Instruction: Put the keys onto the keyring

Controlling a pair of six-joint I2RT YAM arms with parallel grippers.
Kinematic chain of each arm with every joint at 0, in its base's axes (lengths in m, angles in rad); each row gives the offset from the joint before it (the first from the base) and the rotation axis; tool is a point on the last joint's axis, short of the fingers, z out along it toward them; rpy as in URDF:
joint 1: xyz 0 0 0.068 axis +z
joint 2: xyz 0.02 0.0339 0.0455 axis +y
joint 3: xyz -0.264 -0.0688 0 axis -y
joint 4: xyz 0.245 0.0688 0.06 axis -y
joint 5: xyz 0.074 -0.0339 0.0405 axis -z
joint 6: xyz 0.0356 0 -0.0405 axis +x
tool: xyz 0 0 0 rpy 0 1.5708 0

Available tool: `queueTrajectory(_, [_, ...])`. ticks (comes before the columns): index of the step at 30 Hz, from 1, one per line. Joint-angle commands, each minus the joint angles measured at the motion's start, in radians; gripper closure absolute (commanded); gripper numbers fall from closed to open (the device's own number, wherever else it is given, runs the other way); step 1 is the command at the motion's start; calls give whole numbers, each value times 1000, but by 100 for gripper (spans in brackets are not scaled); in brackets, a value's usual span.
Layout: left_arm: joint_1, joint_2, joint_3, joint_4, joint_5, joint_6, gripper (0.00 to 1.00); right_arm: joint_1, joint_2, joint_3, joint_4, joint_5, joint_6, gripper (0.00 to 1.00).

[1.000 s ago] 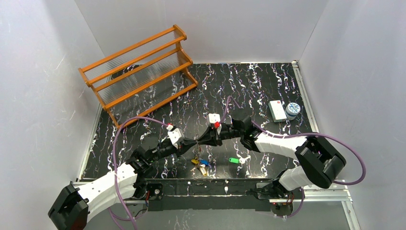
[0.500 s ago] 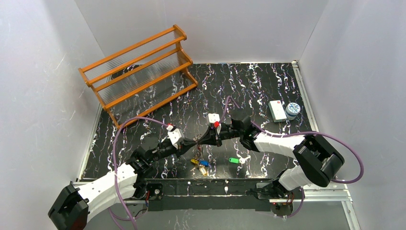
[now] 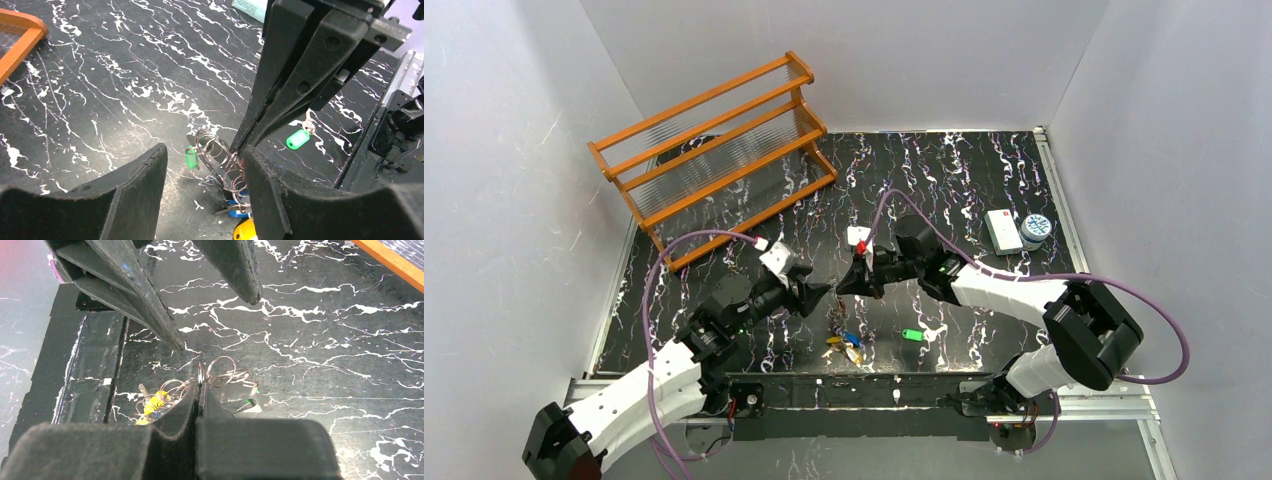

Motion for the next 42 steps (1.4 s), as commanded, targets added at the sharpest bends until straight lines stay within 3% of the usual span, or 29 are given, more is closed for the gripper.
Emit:
queueTrajectory(1, [-2,-7,93,-201,-43,17,45,3,13,53,-92,31,-55,99])
queueTrajectory(5, [-2,-14,113,-266,20,74,48,5,22,79,-196,90,-133,99])
queueTrajectory(12, [-1,-37,78,-234,166,245,53,33,17,90,-290,193,-273,99])
queueTrajectory(20, [-2,-35,-50,25,317,381,60,109,9,37,-263,276,-385,99])
queueTrajectory(27, [-6,102,-31,14,333,497,64,129,-6,7,-233,274,-408,99])
queueTrajectory(34, [-34,190,-32,44,296,546,67,133,-17,-4,-208,223,-379,99])
queueTrajectory(37, [-52,222,-28,57,281,570,73,134,-15,-6,-197,205,-366,99])
queueTrajectory(42, [-83,269,-36,100,224,575,73,137,-14,3,-196,185,-337,99])
